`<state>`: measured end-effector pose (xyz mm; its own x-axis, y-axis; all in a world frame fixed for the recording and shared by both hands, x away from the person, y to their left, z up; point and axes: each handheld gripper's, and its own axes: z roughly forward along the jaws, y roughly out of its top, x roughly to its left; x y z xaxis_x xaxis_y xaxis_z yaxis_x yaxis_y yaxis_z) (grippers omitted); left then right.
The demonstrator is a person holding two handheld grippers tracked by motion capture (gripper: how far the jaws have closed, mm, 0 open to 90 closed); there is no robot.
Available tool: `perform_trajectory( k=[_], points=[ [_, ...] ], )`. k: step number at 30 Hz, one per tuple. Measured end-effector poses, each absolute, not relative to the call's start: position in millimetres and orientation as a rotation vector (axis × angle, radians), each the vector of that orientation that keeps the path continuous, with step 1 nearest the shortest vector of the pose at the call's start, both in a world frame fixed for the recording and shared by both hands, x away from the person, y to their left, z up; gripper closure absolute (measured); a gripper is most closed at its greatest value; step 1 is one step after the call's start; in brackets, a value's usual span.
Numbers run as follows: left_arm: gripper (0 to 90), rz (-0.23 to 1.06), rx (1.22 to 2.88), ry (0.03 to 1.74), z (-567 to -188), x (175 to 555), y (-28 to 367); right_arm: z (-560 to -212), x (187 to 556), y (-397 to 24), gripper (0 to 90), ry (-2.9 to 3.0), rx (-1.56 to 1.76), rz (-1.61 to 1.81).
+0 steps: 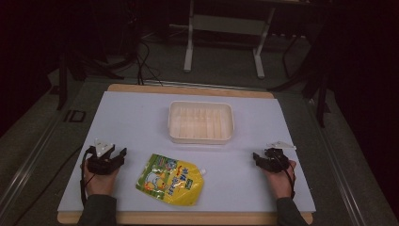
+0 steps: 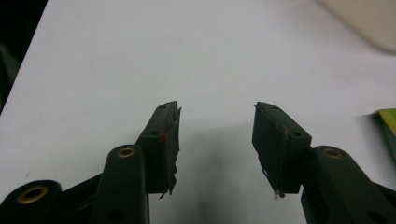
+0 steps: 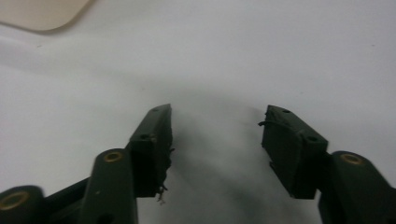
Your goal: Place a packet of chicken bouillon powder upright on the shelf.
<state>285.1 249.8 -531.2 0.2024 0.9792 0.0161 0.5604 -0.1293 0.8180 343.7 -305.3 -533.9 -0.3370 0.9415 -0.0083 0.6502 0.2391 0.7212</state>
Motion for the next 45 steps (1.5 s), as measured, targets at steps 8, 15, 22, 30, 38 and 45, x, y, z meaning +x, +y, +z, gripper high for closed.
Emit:
perform_trajectory(
  k=[8,15,22,30,38,45],
  points=[
    [53.5,0.732,1.813,1.356,-528.5,281.4,248.0,-527.4,335.7,-291.7,46.8,2.142,1.381,0.866],
    [56.1,0.715,1.834,1.355,-533.5,283.8,249.5,-519.8,323.4,-274.5,47.1,2.221,1.294,0.865],
    [58.4,0.678,1.822,1.329,-536.6,284.4,251.8,-513.4,312.6,-261.5,47.0,2.317,1.27,0.996],
    [60.7,0.658,1.815,1.298,-537.5,283.7,252.1,-507.2,299.5,-238.2,45.3,2.388,1.169,1.006],
    [63.4,0.669,1.826,1.282,-536.5,282.5,251.2,-507.1,288.7,-222.1,44.9,2.452,1.126,1.033],
    [63.0,0.67,1.833,1.272,-537.7,283.0,250.0,-508.0,280.2,-209.9,45.1,2.511,1.11,1.072]
  ],
)
